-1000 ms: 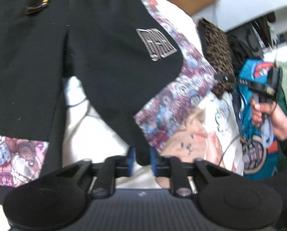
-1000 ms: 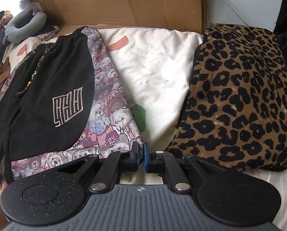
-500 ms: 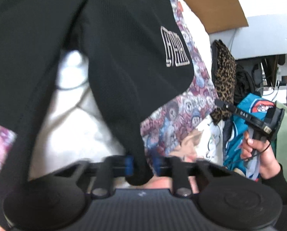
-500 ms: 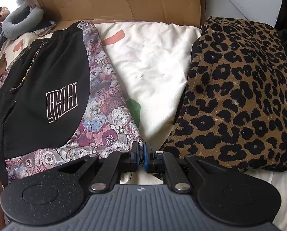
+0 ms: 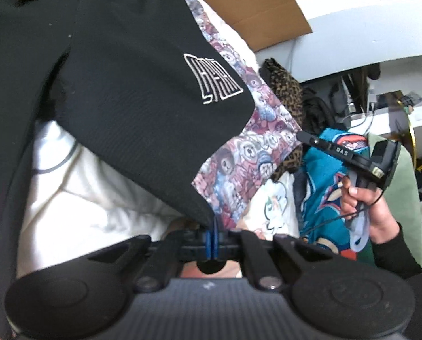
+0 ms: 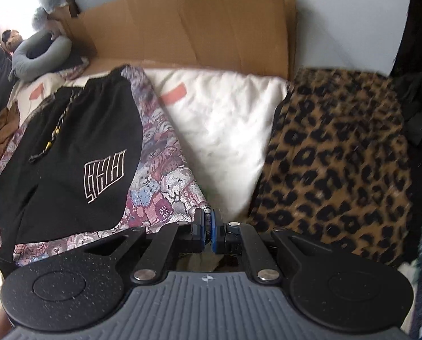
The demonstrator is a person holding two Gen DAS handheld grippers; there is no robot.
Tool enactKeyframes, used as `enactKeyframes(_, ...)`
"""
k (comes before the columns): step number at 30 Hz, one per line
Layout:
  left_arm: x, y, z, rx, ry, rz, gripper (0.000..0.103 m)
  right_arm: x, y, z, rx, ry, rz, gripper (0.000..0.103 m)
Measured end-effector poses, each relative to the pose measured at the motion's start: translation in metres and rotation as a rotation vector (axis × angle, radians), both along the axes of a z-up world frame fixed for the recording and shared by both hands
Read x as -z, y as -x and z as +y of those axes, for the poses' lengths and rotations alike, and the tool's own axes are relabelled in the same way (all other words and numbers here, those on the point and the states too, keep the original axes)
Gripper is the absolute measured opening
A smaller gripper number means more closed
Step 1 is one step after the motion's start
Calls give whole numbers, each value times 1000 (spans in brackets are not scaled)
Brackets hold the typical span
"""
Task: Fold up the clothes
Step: 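Grasp the black shorts leg hem with the left tool and lift it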
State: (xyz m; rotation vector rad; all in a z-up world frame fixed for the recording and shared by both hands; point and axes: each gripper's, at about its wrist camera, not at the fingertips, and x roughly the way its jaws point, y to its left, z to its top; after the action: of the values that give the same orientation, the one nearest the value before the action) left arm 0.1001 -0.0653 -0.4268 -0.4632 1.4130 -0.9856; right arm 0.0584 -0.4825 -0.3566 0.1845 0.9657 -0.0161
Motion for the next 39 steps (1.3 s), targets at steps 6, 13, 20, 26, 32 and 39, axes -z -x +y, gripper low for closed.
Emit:
enactKeyframes(6, 21, 3, -6, 34, -103, 38, 2, 31, -8, 2, -12, 24, 74, 3)
enactKeyframes(13, 26, 5, 7, 21, -161, 50, 2, 63, -9, -1, 1, -75, 128, 17)
enactKeyframes(20, 27, 5, 0, 40, -176, 33, 3, 70, -10, -20, 53, -131, 123, 33)
enactKeyframes(26, 26, 6, -4, 34, -178, 34, 3, 91, -10, -34, 124, -270, 146, 33)
enactKeyframes(32, 20, 5, -5, 52, -157, 31, 3, 96, -13, -37, 125, -350, 173, 9)
enactKeyframes(39, 11, 4, 0, 46, -110, 38, 3, 63, -14, -22, 67, -247, 133, 3)
